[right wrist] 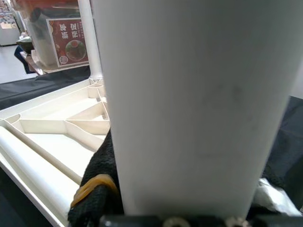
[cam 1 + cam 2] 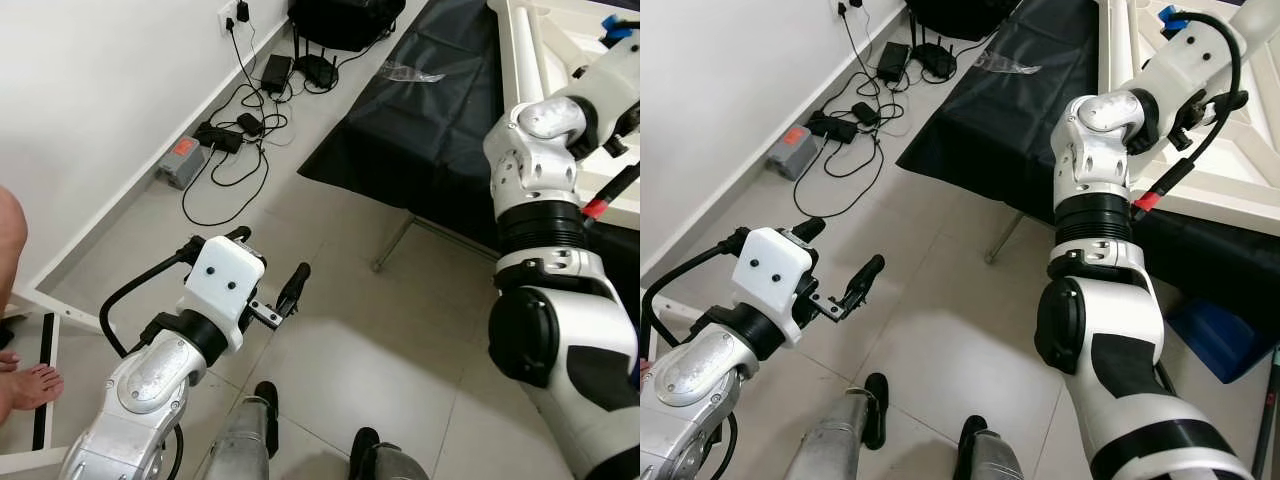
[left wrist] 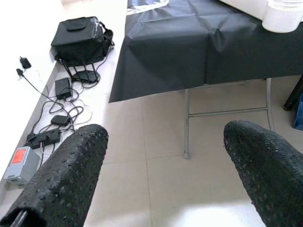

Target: Building children table

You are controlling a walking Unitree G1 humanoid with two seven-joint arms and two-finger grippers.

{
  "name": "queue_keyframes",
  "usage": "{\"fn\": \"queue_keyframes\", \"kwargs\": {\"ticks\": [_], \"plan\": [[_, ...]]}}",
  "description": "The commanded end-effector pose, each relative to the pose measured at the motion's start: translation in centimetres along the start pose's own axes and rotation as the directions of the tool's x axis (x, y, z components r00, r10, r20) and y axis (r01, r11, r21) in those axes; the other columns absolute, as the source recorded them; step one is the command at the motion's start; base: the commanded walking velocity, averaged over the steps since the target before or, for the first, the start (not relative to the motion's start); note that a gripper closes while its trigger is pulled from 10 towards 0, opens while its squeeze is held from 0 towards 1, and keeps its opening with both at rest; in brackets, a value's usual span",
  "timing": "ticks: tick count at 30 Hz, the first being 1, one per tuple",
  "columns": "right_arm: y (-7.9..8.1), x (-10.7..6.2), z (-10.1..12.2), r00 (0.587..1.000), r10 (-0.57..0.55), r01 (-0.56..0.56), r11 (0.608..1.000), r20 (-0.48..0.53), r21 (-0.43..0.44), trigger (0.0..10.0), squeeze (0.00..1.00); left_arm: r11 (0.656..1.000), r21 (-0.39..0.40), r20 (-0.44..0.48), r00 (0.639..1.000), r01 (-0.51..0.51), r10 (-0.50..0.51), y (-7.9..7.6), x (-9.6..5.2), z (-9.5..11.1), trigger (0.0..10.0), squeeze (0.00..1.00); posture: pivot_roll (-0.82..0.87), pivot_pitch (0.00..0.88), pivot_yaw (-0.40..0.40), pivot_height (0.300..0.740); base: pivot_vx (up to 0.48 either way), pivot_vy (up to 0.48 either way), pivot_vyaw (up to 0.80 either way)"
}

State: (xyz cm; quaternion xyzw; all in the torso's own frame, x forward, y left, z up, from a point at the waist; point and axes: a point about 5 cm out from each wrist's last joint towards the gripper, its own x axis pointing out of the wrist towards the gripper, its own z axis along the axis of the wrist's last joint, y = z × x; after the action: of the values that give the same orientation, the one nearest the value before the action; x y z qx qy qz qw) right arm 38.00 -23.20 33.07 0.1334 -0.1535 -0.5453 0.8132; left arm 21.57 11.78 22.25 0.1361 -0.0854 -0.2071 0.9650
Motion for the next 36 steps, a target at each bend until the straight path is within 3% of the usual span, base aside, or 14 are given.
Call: {"fn": "queue_keyframes", "kwargs": {"ticks": [1,20,21,22,23,25,26,36], "plan": [[-1.9,0.3,-4.9,0.986,-0.069,0.051,0.992,-0.154,-0.119,10.0,0.0,1.0,-0.002,-0.008,1.0,0.001,-0.001,-0.1,-0.3,0.0,10.0,0.0,0.24,0.375,-0.036,0.74,0.0,0.0,0.0],[-0.4,-0.7,-4.0,0.989,-0.004,-0.007,0.997,-0.147,-0.075,10.0,0.0,1.0,-0.007,-0.005,1.0,-0.007,0.007,-0.2,-0.2,-0.1,10.0,0.0,0.23,0.371,-0.044,0.74,0.0,0.0,0.0],[-0.3,-0.7,-4.0,0.989,0.0,-0.011,0.997,-0.149,-0.073,10.0,0.06,1.0,-0.008,-0.005,1.0,-0.008,0.008,-0.3,-0.2,-0.1,10.0,0.0,0.23,0.371,-0.044,0.74,0.0,0.0,0.0],[-0.3,-0.7,-4.0,0.989,0.0,-0.011,0.997,-0.149,-0.073,10.0,0.06,1.0,-0.008,-0.005,1.0,-0.008,0.008,-0.3,-0.2,-0.1,10.0,0.0,0.23,0.371,-0.044,0.74,0.0,0.0,0.0],[-0.3,-0.7,-4.0,0.989,0.001,-0.012,0.997,-0.148,-0.073,10.0,0.14,1.0,-0.008,-0.005,1.0,-0.008,0.008,-0.3,-0.2,-0.1,10.0,0.0,0.23,0.37,-0.044,0.74,0.0,0.0,0.0],[-0.3,-0.7,-4.0,0.989,0.001,-0.012,0.997,-0.148,-0.073,10.0,0.14,1.0,-0.008,-0.005,1.0,-0.008,0.008,-0.3,-0.2,-0.1,10.0,0.0,0.23,0.37,-0.044,0.74,0.0,0.0,0.0],[-0.2,-0.7,-3.9,0.989,0.007,-0.017,0.997,-0.146,-0.071,10.0,0.0,1.0,-0.008,-0.005,1.0,-0.008,0.008,-0.3,-0.2,-0.1,10.0,0.0,0.23,0.37,-0.044,0.74,0.0,0.0,0.0],[0.2,-1.0,-3.7,0.989,0.031,-0.04,0.997,-0.143,-0.061,10.0,0.0,1.0,-0.007,-0.005,1.0,-0.012,0.012,-0.3,-0.2,-0.1,10.0,0.0,0.22,0.371,-0.046,0.74,0.0,0.0,0.0]]}}
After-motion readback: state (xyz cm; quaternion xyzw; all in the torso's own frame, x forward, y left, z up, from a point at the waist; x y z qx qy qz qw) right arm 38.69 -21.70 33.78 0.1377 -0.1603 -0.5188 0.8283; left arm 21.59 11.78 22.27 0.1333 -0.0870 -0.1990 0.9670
